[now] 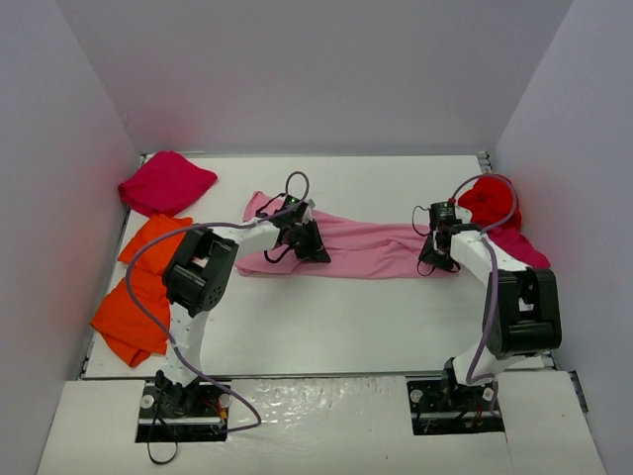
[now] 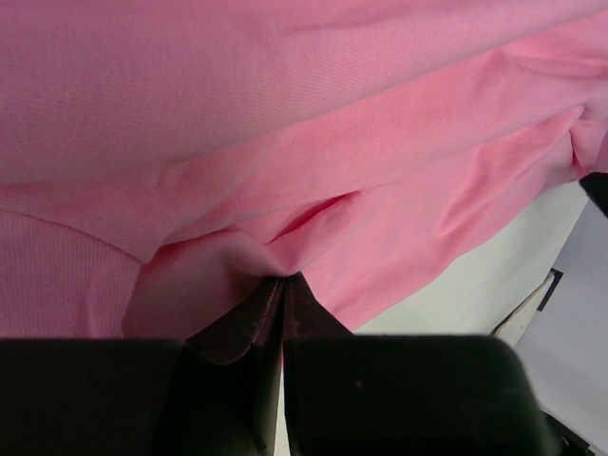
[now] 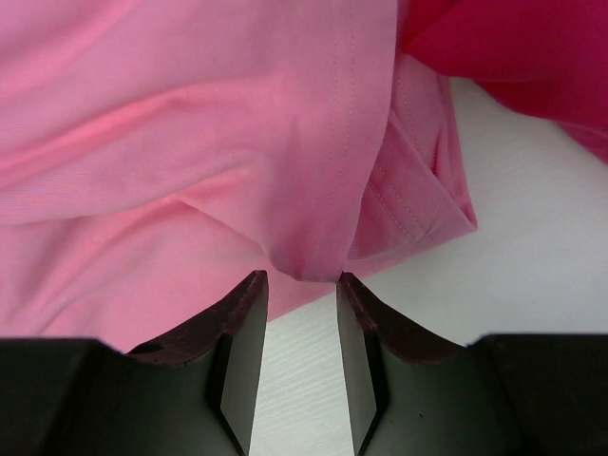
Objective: Fold and stack the t-shirts
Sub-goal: Fold the tshirt
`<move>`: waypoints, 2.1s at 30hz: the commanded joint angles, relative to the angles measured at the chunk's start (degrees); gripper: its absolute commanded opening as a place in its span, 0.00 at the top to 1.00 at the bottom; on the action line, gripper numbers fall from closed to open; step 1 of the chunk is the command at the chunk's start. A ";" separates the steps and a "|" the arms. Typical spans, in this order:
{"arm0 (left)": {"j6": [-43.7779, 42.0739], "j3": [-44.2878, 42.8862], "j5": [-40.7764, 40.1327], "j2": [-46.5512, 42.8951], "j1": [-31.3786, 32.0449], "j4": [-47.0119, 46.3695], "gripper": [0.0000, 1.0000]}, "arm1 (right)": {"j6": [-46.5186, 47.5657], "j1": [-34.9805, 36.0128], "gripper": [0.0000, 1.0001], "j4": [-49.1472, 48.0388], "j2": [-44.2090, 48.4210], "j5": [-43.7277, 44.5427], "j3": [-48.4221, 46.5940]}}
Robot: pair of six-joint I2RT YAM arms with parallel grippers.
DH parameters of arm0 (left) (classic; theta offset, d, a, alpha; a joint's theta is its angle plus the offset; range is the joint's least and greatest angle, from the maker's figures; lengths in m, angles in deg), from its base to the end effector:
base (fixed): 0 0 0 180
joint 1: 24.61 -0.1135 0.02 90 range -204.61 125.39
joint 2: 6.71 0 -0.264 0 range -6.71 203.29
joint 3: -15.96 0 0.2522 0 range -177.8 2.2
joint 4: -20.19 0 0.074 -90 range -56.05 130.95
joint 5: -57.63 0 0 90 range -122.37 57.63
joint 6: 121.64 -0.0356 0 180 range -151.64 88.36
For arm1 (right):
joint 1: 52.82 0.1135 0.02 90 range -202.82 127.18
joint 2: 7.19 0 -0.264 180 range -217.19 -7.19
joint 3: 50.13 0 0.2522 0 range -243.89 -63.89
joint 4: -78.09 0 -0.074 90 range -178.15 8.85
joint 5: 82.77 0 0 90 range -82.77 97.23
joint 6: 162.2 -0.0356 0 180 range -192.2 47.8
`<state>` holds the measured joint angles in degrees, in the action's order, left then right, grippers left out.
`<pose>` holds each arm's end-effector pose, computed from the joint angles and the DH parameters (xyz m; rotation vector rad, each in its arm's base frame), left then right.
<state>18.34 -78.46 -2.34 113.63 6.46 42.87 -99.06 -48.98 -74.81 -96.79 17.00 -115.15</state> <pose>0.3758 -0.2472 0.1525 -0.1715 2.6758 -1.1989 0.3148 0.0151 0.1870 0.5610 2.3898 0.0235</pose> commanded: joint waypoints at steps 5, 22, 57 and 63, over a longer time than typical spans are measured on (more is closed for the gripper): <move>-0.15 -0.01 -0.14 -3.20 0.13 -2.14 1.00 | 1.46 0.28 0.67 2.62 3.03 3.79 -4.35; -0.49 0.14 -0.21 -2.45 0.31 -1.69 1.00 | 1.38 0.27 0.67 0.55 -1.01 4.75 -1.39; -1.72 0.09 -0.58 -2.76 0.40 0.04 1.00 | 0.94 0.12 1.00 10.51 5.13 20.19 -6.50; -2.01 1.22 -0.69 -3.70 0.31 0.11 1.00 | -0.40 0.03 1.00 12.26 2.89 22.24 -6.93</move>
<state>18.05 -77.85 -2.15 113.54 6.50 42.00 -97.95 -48.98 -65.78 -93.84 33.40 -120.01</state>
